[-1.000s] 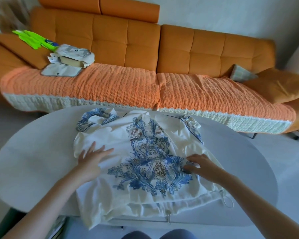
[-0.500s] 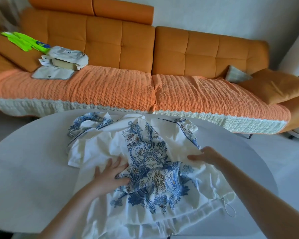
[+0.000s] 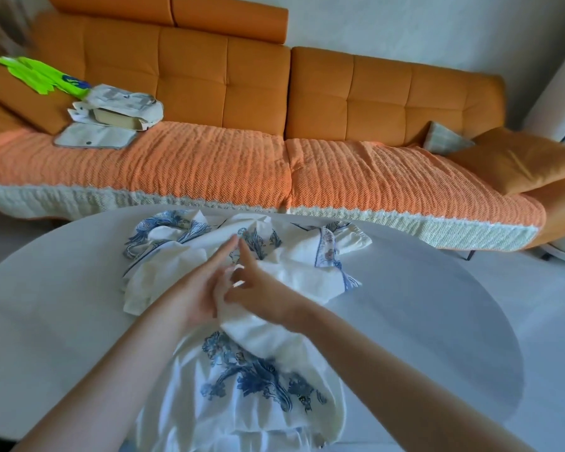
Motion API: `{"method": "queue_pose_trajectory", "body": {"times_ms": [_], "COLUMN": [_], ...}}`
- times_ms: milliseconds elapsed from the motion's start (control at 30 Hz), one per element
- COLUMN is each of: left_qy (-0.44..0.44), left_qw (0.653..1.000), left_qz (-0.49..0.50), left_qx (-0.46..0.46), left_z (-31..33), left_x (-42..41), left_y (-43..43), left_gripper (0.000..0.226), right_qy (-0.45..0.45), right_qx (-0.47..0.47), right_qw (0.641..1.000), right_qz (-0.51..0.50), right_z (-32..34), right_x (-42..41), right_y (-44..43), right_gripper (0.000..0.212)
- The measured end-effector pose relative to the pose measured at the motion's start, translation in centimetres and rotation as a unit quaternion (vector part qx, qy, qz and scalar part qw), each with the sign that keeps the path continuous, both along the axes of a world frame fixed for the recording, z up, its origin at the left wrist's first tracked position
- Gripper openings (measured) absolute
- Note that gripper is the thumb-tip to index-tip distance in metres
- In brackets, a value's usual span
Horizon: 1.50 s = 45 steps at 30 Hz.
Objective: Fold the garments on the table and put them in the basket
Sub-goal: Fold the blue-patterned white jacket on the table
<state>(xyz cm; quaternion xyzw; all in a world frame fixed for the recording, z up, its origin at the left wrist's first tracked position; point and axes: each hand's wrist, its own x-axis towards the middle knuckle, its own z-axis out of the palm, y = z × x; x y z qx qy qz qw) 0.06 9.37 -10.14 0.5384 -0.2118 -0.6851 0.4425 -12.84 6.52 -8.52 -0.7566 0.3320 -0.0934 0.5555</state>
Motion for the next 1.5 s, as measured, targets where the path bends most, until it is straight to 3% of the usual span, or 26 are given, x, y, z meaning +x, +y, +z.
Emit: {"method": "queue_pose_trajectory", "body": {"times_ms": [67,133,200,300,433,500,567,633,700,767,833,867,967,1033,1100,1167,1267,1367,1433,1500], "left_qy": [-0.075,-0.126,-0.176,-0.306,-0.585,-0.623,-0.596,-0.591,-0.585,-0.602,-0.624,-0.604,-0.414,-0.257,-0.129,-0.151,-0.294,-0.299,-0.302,-0.324], "left_qw": [0.996,0.983,0.963,0.908,0.781,0.755,0.791,0.804,0.810,0.795,0.773,0.788,0.903,0.960,0.987,0.981,0.948,0.950,0.941,0.926], "left_qz": [0.052,0.136,0.205,0.284,0.213,0.170,0.091,-0.008,-0.044,-0.073,-0.113,-0.121,-0.095,-0.069,-0.065,-0.106,-0.092,0.029,0.137,0.182], "left_qx": [-0.004,-0.009,-0.018,-0.033,-0.046,-0.112,-0.102,-0.062,-0.020,0.005,0.007,-0.003,-0.070,-0.087,-0.064,-0.054,-0.085,-0.079,-0.067,-0.074], "left_z": [-1.5,-3.6,-5.0,-6.3,-6.9,-5.7,-4.6,-4.1,-4.3,-4.6,-4.9,-4.9,-4.6,-3.7,-3.1,-2.9,-3.2,-3.7,-4.2,-5.3], "left_x": [0.8,2.3,4.3,8.0,9.7,8.0,5.6,3.9,3.2,2.2,0.9,0.1,-1.7,-3.1,-4.3,-5.0,-4.9,-3.2,-1.3,1.4], "left_y": [0.7,1.5,2.4,3.3,4.3,3.7,2.6,1.7,1.0,0.7,0.5,0.5,0.2,-0.1,-0.4,-0.7,-0.4,0.3,0.6,0.9], "left_gripper": [0.048,0.031,0.025,0.027,0.025,0.030,0.052,0.075,0.091,0.074,0.038,0.026,0.033,0.030,0.025,0.028,0.032,0.026,0.016,0.020], "right_qy": [-0.014,-0.055,-0.040,0.042,0.075,0.025,-0.044,-0.108,-0.146,-0.177,-0.202,-0.213,-0.269,-0.309,-0.337,-0.343,-0.326,-0.371,-0.375,-0.334], "right_qx": [0.055,0.064,-0.011,-0.108,-0.001,0.062,0.147,0.242,0.298,0.332,0.364,0.378,0.396,0.387,0.376,0.364,0.334,0.341,0.311,0.242], "right_qw": [0.998,0.995,0.986,0.952,0.951,0.953,0.946,0.917,0.884,0.857,0.834,0.825,0.795,0.769,0.738,0.719,0.736,0.739,0.789,0.876], "right_qz": [0.013,-0.049,-0.164,-0.284,-0.301,-0.296,-0.287,-0.298,-0.329,-0.354,-0.361,-0.363,-0.373,-0.405,-0.447,-0.483,-0.490,-0.448,-0.375,-0.251], "right_z": [-0.9,-1.4,-2.2,-4.9,-7.9,-7.9,-7.3,-6.8,-6.6,-6.6,-6.3,-6.3,-6.3,-6.1,-5.7,-5.3,-4.6,-3.9,-2.4,-0.7], "right_x": [-0.5,-2.2,-4.4,-7.9,-8.9,-7.9,-6.4,-4.9,-3.6,-2.7,-2.3,-2.3,-3.0,-4.2,-5.7,-6.8,-6.8,-3.9,-0.7,3.5], "right_y": [0.2,-1.5,-4.1,-7.3,-7.3,-6.7,-6.1,-6.0,-6.7,-7.6,-8.2,-8.5,-9.7,-10.6,-11.4,-11.7,-11.8,-12.2,-11.7,-9.1], "right_gripper": [0.084,0.066,0.042,0.033,0.036,0.034,0.020,0.004,0.013,0.022,0.025,0.025,0.015,0.008,0.010,0.010,0.014,0.031,0.032,0.029]}}
